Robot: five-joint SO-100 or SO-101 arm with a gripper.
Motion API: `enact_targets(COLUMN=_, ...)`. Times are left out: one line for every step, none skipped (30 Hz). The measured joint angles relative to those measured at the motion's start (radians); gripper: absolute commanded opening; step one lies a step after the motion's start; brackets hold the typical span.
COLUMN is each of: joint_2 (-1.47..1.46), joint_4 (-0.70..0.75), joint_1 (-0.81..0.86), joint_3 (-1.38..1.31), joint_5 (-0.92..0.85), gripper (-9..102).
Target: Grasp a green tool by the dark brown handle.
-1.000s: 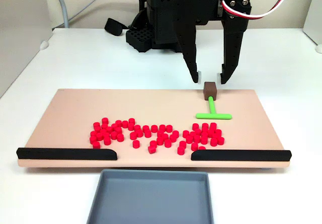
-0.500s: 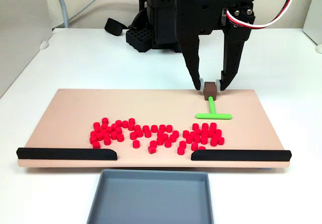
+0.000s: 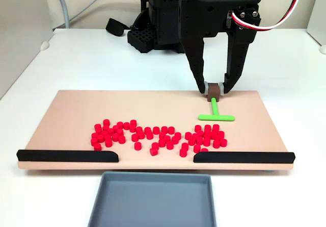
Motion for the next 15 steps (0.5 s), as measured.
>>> enact_targets(joint_2=0.0, joint_4=0.0, joint_1=0.0, joint_3=0.0, joint_5=0.0, gripper=11)
enact_targets(joint_2=0.0, joint_4=0.0, joint_1=0.0, joint_3=0.0, joint_5=0.0, gripper=11)
enact_targets(joint_2=0.0, joint_4=0.0, joint_1=0.0, joint_3=0.0, joint_5=0.0, gripper=11)
enact_targets(joint_2=0.0, joint_4=0.0, joint_1=0.0, joint_3=0.0, joint_5=0.0, gripper=10)
enact_targets(joint_2=0.0, joint_4=0.0, joint_1=0.0, joint_3=0.0, joint_5=0.0, gripper=10)
enact_targets(joint_2=0.0, joint_4=0.0, joint_1=0.0, joint_3=0.0, joint_5=0.0, gripper=10)
enact_targets(joint_2=0.0, joint_4=0.0, joint_1=0.0, joint_3=0.0, joint_5=0.0, gripper=9)
enact_targets(joint_2=0.0, joint_4=0.0, joint_1=0.0, joint_3=0.0, joint_5=0.0, gripper=7)
enact_targets(joint_2=0.0, joint_4=0.0, joint_1=0.0, joint_3=0.0, joint_5=0.0, gripper=6)
enact_targets(joint_2=0.0, joint_4=0.0, joint_1=0.0, joint_3=0.0, joint_5=0.0, gripper=5)
enact_targets(joint_2=0.0, joint_4=0.0, joint_1=0.0, joint_3=0.0, joint_5=0.0, gripper=2)
enact_targets(joint_2=0.0, joint_4=0.0, joint_1=0.0, joint_3=0.0, joint_5=0.0, gripper=0)
enact_targets(joint_2=0.0, joint_4=0.0, joint_1=0.0, joint_3=0.0, joint_5=0.0, gripper=0)
enact_targets(joint_2=0.0, joint_4=0.0, joint_1=0.0, joint_3=0.0, joint_5=0.0, gripper=0)
enact_targets(joint_2=0.0, joint_4=0.0, joint_1=0.0, joint_3=0.0, joint_5=0.0, gripper=0)
